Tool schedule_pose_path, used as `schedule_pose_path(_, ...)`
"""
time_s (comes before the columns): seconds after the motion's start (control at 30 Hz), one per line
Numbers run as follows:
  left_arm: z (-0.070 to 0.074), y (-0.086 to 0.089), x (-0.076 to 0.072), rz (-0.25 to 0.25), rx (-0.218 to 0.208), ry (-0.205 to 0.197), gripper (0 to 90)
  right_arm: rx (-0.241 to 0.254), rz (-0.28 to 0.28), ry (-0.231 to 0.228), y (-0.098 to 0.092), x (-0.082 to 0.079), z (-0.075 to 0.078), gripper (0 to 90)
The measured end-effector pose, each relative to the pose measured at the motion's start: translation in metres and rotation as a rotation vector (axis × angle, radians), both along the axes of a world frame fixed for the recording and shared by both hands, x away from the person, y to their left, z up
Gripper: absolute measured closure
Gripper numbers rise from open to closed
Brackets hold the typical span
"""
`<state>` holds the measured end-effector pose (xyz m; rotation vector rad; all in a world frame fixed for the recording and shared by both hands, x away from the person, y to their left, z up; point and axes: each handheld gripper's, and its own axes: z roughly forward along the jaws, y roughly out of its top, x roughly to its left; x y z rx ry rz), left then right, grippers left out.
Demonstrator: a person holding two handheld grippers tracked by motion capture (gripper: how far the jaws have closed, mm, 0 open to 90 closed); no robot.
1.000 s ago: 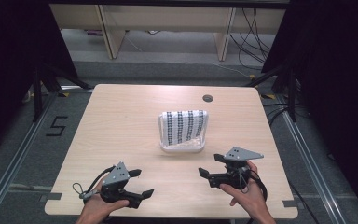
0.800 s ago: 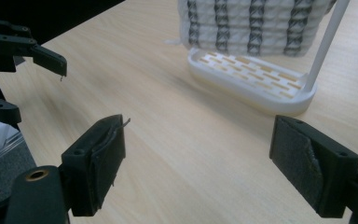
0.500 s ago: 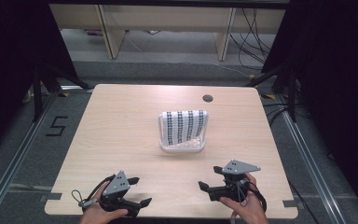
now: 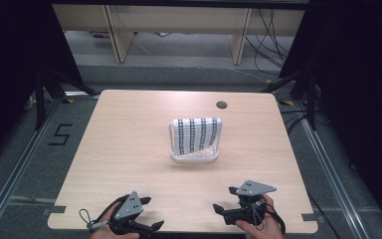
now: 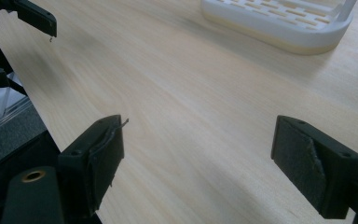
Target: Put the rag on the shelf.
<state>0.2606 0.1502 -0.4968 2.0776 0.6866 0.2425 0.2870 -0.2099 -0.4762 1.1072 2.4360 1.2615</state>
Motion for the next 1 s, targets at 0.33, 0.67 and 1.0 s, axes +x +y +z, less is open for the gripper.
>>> schedule_pose_path(0.33, -0.002, -0.003, -0.002, -0.008, 0.013, -0.011, 16.3, 0.001, 0.005, 0.019, 0.001, -0.01, -0.003, 18.1)
schedule_pose_path(0.67, -0.002, -0.002, -0.001, -0.004, 0.019, -0.004, 16.3, -0.016, 0.009, -0.004, 0.0, -0.009, -0.004, 18.1)
schedule_pose_path(1.0, -0.004, -0.001, 0.0, 0.008, 0.006, 0.002, 16.3, -0.012, 0.012, 0.015, 0.0, -0.009, -0.006, 18.0)
